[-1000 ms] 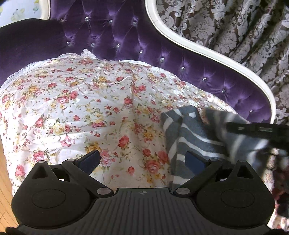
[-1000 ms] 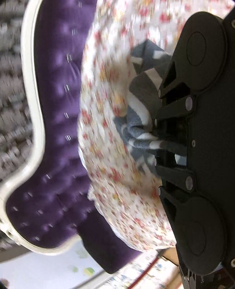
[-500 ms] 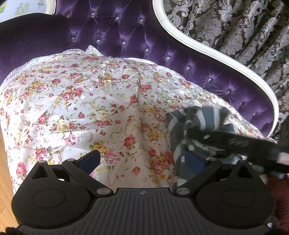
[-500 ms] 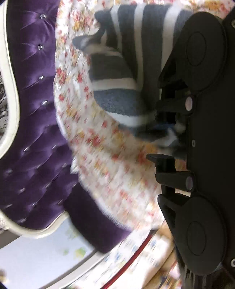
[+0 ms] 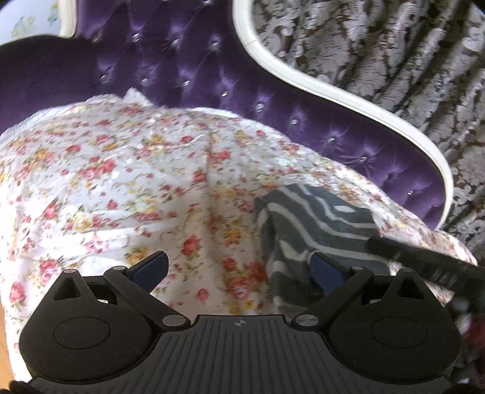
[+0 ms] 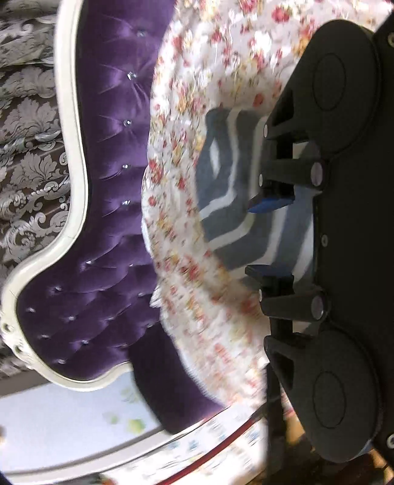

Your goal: Fold small clothes

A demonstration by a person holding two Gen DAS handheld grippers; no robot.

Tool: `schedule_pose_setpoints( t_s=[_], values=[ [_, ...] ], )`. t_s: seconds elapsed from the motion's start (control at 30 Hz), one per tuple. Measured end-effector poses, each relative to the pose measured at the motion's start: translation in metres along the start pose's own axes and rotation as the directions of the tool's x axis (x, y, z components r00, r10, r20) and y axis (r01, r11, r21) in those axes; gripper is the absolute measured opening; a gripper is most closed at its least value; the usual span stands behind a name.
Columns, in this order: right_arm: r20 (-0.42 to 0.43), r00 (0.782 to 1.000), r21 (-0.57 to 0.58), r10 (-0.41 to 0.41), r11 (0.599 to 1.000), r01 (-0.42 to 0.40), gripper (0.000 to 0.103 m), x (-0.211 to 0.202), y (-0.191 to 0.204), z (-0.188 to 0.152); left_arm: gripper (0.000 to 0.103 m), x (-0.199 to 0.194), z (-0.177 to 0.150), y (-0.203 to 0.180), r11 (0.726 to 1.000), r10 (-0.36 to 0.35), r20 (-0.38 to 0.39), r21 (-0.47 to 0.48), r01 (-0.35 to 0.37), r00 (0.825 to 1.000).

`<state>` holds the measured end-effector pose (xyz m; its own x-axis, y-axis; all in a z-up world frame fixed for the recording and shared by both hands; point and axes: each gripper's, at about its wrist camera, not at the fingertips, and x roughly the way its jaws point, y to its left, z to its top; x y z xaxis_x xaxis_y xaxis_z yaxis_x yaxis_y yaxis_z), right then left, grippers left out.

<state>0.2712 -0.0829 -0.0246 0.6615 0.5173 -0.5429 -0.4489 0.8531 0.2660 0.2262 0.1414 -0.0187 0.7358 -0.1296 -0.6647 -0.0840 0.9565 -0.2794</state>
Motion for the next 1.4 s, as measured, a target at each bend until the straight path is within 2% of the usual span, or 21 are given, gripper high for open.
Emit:
schedule_pose_setpoints(
  t_s=[0.13, 0.27, 0.37, 0.47, 0.53, 0.63, 0.7, 0.77, 0.93, 1.07, 1.2, 1.3, 1.4],
  values=[
    [0.011, 1.000, -0.166, -0.021, 0.986, 0.022, 0.047, 0.004, 0.024, -0.029, 0.101, 0.001, -0.003, -0.012, 0.999, -0.010, 0.020, 0.047, 0.009, 1.000],
    [-0.022, 0.999, -0.323, 0.037, 0.945, -0.042, 0.048, 0.011, 0.051, -0.061, 0.101, 0.004, -0.008, -0.021, 0.996, -0.049, 0.027, 0.081, 0.046, 0.998],
    [-0.001, 0.998, -0.377, 0.062, 0.924, -0.058, 0.048, 0.009, 0.062, -0.075, 0.101, 0.008, -0.011, -0.027, 0.991, -0.094, 0.021, 0.096, 0.091, 0.995],
    [-0.009, 0.996, -0.355, 0.088, 0.931, -0.085, 0.048, 0.004, 0.059, -0.077, 0.101, 0.017, -0.015, -0.033, 0.985, -0.139, 0.001, 0.102, 0.138, 0.990],
    [-0.010, 0.996, -0.353, 0.093, 0.931, -0.090, 0.048, 0.000, 0.057, -0.079, 0.101, 0.028, -0.018, -0.035, 0.985, -0.140, -0.030, 0.098, 0.142, 0.990],
    [-0.015, 0.994, -0.336, 0.108, 0.936, -0.107, 0.048, -0.009, 0.052, -0.082, 0.101, 0.050, -0.022, -0.030, 0.995, -0.058, -0.116, 0.069, 0.067, 0.991],
    [-0.017, 0.992, -0.331, 0.122, 0.936, -0.121, 0.048, -0.016, 0.050, -0.083, 0.101, 0.063, -0.027, -0.022, 0.999, -0.016, -0.178, 0.039, 0.024, 0.984],
    [-0.012, 0.990, -0.320, 0.138, 0.938, -0.135, 0.047, -0.023, 0.045, -0.084, 0.101, 0.063, -0.029, -0.012, 0.999, -0.047, -0.166, -0.007, 0.046, 0.985],
    [0.072, 0.988, -0.244, 0.138, 0.963, -0.116, 0.052, -0.047, 0.029, -0.083, 0.101, 0.061, -0.029, -0.010, 0.999, -0.045, -0.170, -0.009, 0.044, 0.984],
    [0.009, 0.994, -0.201, 0.106, 0.974, -0.102, 0.053, -0.037, 0.015, -0.091, 0.101, 0.062, -0.029, -0.014, 0.999, -0.043, -0.173, 0.009, 0.046, 0.984],
    [-0.044, 0.989, -0.160, 0.139, 0.977, -0.144, 0.053, -0.034, 0.011, -0.094, 0.101, 0.063, -0.028, -0.014, 0.999, -0.047, -0.176, 0.007, 0.049, 0.983],
    [-0.035, 0.988, -0.158, 0.148, 0.976, -0.152, 0.053, -0.041, 0.013, -0.089, 0.101, 0.063, -0.028, -0.014, 0.999, -0.049, -0.175, 0.006, 0.051, 0.983],
    [0.029, 0.985, -0.072, 0.172, 0.983, -0.169, 0.059, -0.052, 0.000, -0.082, 0.101, 0.062, -0.028, -0.013, 0.998, -0.063, -0.179, -0.001, 0.064, 0.982]
  ],
)
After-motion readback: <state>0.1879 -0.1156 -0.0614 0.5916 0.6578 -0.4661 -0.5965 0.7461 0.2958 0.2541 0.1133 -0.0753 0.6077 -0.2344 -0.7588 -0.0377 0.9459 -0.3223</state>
